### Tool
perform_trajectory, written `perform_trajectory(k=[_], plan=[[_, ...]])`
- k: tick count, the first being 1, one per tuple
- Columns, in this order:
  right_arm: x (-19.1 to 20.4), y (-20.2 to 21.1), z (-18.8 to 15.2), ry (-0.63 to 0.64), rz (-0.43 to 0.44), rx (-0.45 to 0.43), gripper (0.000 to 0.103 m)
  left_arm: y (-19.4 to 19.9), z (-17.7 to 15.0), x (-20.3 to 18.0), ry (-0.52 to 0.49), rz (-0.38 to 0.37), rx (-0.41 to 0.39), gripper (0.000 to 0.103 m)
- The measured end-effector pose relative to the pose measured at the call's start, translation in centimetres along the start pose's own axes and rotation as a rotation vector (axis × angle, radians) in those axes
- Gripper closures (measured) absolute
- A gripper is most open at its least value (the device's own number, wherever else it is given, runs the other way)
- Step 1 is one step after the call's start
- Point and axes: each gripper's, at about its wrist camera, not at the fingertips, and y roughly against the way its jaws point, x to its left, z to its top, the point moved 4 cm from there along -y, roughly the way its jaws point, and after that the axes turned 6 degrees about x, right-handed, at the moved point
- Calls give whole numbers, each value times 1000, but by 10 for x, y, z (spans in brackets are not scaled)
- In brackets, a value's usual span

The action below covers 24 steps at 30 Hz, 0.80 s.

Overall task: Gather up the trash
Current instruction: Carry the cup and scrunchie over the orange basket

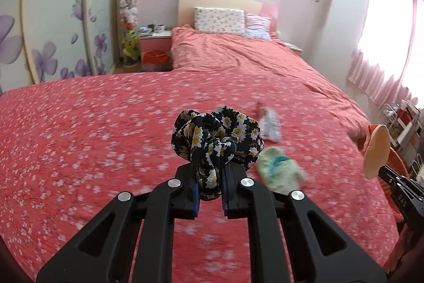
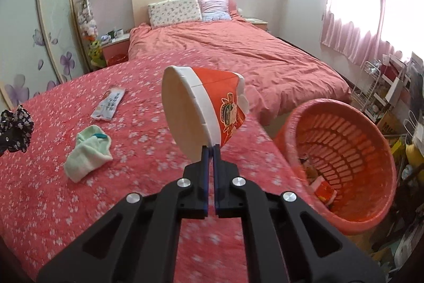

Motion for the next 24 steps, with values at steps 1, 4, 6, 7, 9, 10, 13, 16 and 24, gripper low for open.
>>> perform_trajectory(k=[1, 4, 6, 7, 9, 10, 13, 16, 24], plan=[[-6, 4, -2, -8, -2, -3, 99, 1, -1, -8, -8, -10, -2, 91], [-25, 14, -6, -29, -10, -12, 99, 7, -4, -32, -36, -47, -7, 91], [-38, 20, -9, -47, -14, -18, 99, 10, -5, -52, -58, -77, -10, 91], [-45, 23, -12, -58, -19, -21, 99, 12, -7, -59, -67, -89, -11, 91], [-61, 30, -15, -80, -27, -29, 99, 15, -9, -75, -85, -115, -13, 91], [-65, 32, -16, -88, -30, -32, 99, 17, -10, -84, -94, -131, -14, 91], [-87, 40, -23, -110, -54, -43, 99, 21, -17, -112, -119, -180, -13, 91], [-109, 45, -30, -131, -89, -56, 99, 25, -23, -136, -137, -227, -10, 91], [-167, 48, -47, -226, -132, -63, 99, 23, -35, -198, -182, -346, 12, 91]])
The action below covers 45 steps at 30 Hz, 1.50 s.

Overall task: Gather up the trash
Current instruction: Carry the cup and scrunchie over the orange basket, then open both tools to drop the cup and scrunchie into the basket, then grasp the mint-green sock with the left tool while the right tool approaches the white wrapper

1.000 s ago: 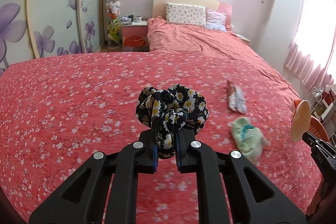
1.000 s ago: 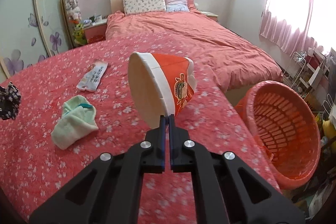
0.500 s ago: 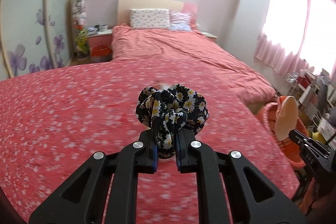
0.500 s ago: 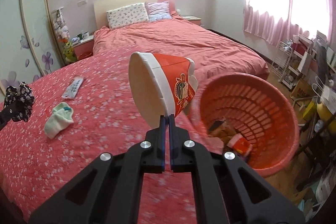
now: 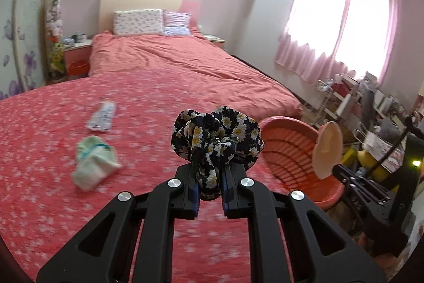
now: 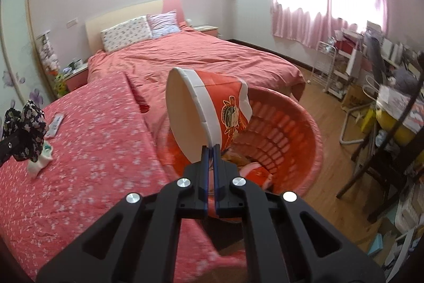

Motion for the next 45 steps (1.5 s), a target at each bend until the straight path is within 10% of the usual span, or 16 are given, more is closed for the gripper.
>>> perform_trajectory(k=[21, 23, 25, 28, 36, 45], plan=[[-85, -34, 0, -171, 9, 0, 102, -89, -14, -129, -125, -164, 133, 90], [-92, -37, -2, -184, 7, 9, 102, -96, -17, -135, -139, -158, 155, 84], [-97, -40, -4, -194, 8, 19, 102, -104, -21, -137, -142, -152, 175, 54], [-100, -40, -6, -197, 0, 20, 101, -106, -22, -131, -135, -132, 178, 38], [-84, -35, -5, -171, 14, 18, 97, -89, -21, -97, -118, -54, 174, 38], [-31, -18, 2, -79, 58, -11, 72, -39, -11, 27, -50, 256, 102, 30]])
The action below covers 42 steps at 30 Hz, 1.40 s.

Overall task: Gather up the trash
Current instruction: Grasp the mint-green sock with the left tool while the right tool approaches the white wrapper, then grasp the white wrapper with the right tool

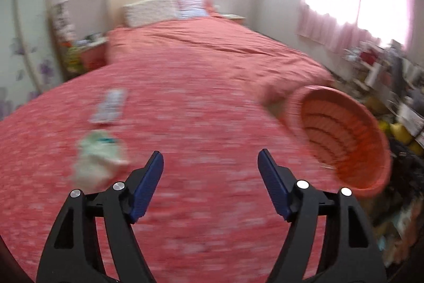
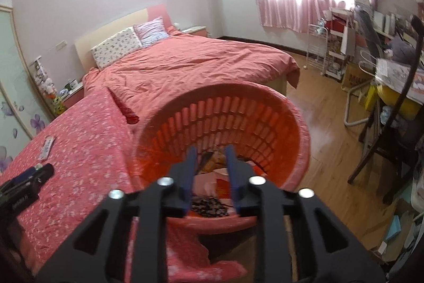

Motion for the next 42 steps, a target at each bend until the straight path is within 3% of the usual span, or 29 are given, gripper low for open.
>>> perform_trajectory(k=[5, 8, 17, 20, 22, 24, 30, 35, 42], plan=[[32, 9, -2, 61, 33, -18, 53, -5, -2, 75, 132, 118, 19, 27], [53, 13, -4, 105, 50, -23, 49, -14, -2, 100, 194, 123, 53, 27], [83, 13, -9, 176, 61, -10, 47, -44, -6, 114, 273, 100, 134, 29], [88, 12, -9, 190, 66, -5, 47, -51, -6, 110, 254, 97, 138, 51], [97, 12, -8, 203, 78, -5, 47, -50, -4, 108, 231, 106, 133, 79], [110, 14, -6, 218, 96, -7, 47, -46, -5, 110, 220, 84, 129, 87], [166, 14, 1, 274, 187, 9, 47, -16, -14, 148, 237, 94, 84, 89], [234, -3, -1, 324, 274, 73, 47, 28, -19, 207, 293, 158, 6, 89], [335, -54, 0, 348, 367, 211, 62, 53, -28, 272, 355, 246, -44, 89]])
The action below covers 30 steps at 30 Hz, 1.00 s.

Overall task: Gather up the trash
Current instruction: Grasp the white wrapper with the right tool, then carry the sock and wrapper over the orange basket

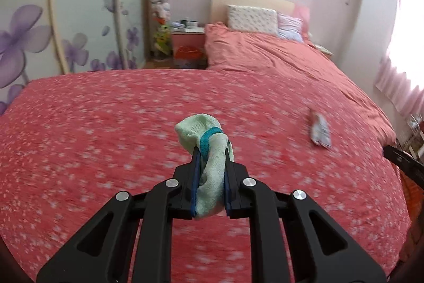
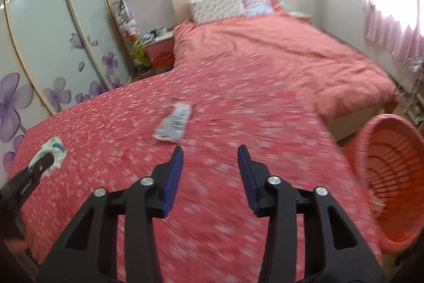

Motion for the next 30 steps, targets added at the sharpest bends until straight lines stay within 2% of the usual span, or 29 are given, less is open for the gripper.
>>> perform_trajectory(k=[4, 7, 13, 14, 15, 16, 17, 18, 24, 30], plan=[[32, -46, 17, 34, -14, 40, 62, -12, 2, 25, 47, 13, 12, 89], [45, -76, 30, 33, -34, 64, 51, -20, 3, 33, 70, 10, 20, 89], [52, -114, 39, 37, -152, 113, 49, -29, 0, 41, 91, 0, 34, 89], [51, -119, 38, 40, -163, 127, 54, -31, 0, 41, 92, -1, 39, 89], [49, -123, 37, 43, -177, 140, 66, -32, -1, 41, 93, -1, 42, 89], [48, -121, 36, 55, -200, 115, 75, -33, -2, 41, 93, -1, 46, 89], [46, -119, 34, 59, -198, 115, 94, -34, -3, 41, 92, 0, 50, 89], [43, -117, 33, 52, -187, 119, 97, -34, -3, 40, 91, 0, 51, 89], [8, -71, 14, -15, -119, 85, 98, -25, -4, 30, 70, -8, 41, 89], [-25, 2, -15, -27, -99, 19, 98, 1, -8, -2, 35, -53, 16, 89]])
